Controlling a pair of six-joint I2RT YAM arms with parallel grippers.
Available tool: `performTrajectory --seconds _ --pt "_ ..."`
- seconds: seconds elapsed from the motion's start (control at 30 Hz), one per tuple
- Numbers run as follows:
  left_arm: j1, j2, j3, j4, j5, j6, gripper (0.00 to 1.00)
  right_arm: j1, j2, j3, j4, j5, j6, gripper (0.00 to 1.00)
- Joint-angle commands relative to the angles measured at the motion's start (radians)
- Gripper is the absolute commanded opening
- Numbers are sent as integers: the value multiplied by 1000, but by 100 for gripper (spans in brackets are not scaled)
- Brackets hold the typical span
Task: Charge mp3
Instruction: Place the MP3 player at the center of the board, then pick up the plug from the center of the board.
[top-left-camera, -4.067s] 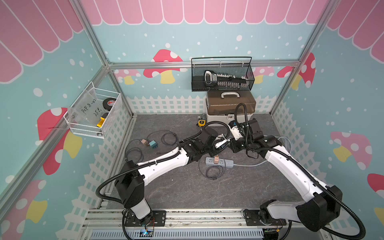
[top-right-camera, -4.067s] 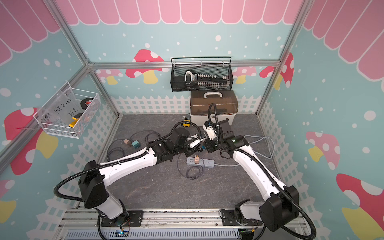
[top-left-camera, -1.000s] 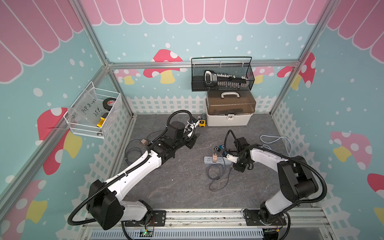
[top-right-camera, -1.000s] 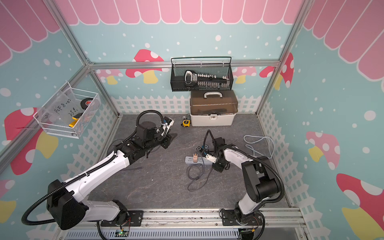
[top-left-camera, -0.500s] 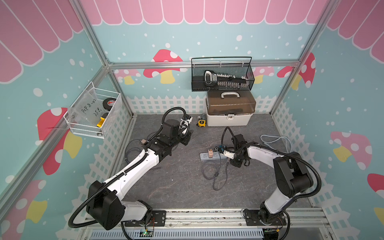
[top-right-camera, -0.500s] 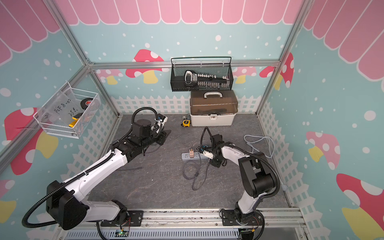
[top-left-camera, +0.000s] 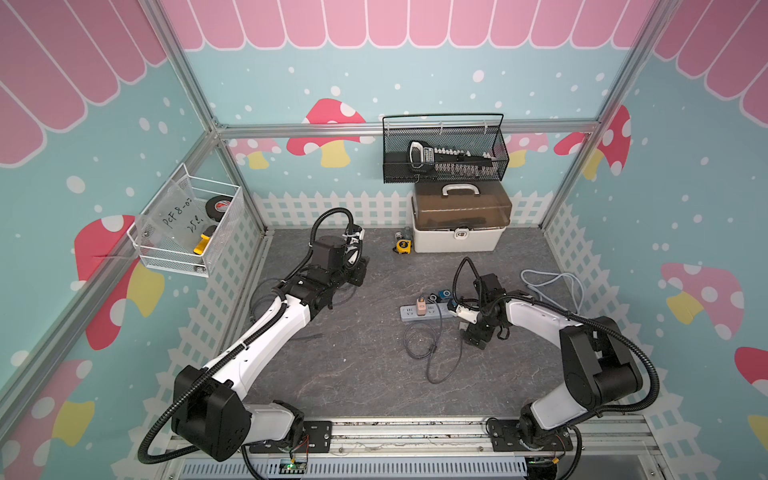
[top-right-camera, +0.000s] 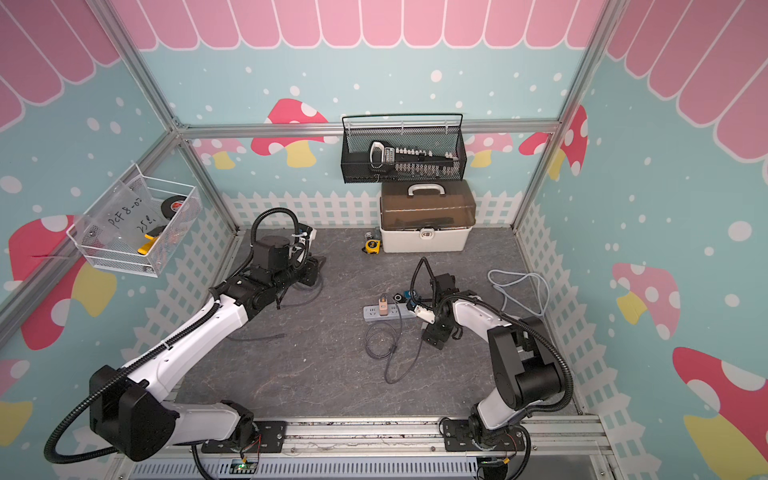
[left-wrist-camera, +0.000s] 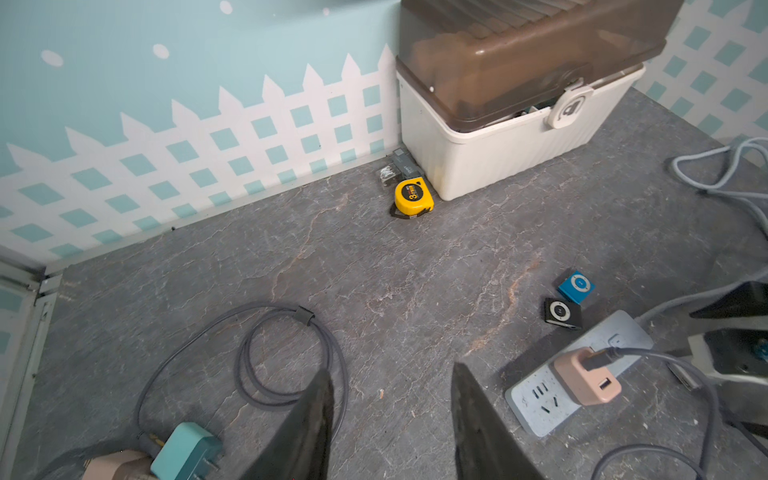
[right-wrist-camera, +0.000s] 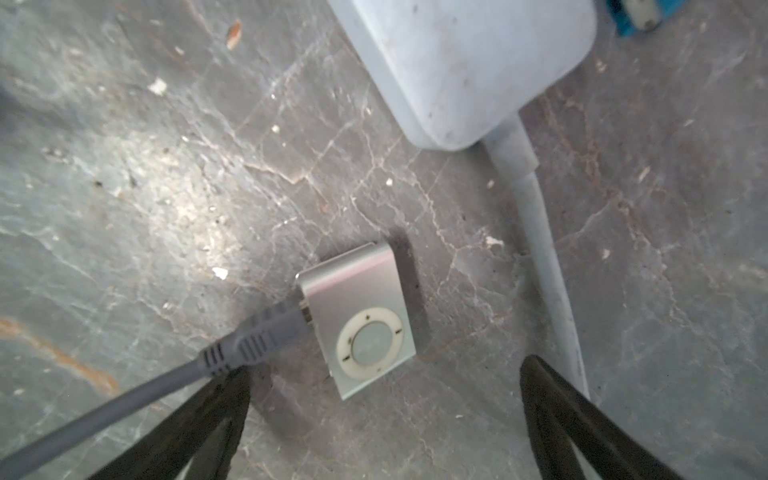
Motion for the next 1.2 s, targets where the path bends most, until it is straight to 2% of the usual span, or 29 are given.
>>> performTrajectory --seconds 0.0,0.13,0.27,0.47,0.6,0.73,0.8,0.97,1.17 --pt "46 -24 6 -59 -44 -76 44 -3 -76 -16 -75 26 -4 100" --pt "111 -26 6 -107 -88 -163 44 -13 -202 -39 -77 77 -6 100" --pt "209 7 17 -182 -98 -305 44 -49 -289 -41 -55 103 8 99" --pt "308 69 28 -236 -194 -455 44 -102 -332 -11 125 188 185 100" --pt "364 185 87 -294 -191 -576 44 -104 -280 65 186 117 269 99" --pt "383 362 197 -345 -212 -642 44 -106 -164 194 172 97 402 99" --pt "384 441 252 -350 -207 -659 44 -106 -111 253 142 46 409 100" --pt "384 633 399 -406 -173 -732 43 -106 -42 335 108 45 437 100" --pt "381 693 430 -444 -224 -812 43 -106 -6 367 69 77 415 100"
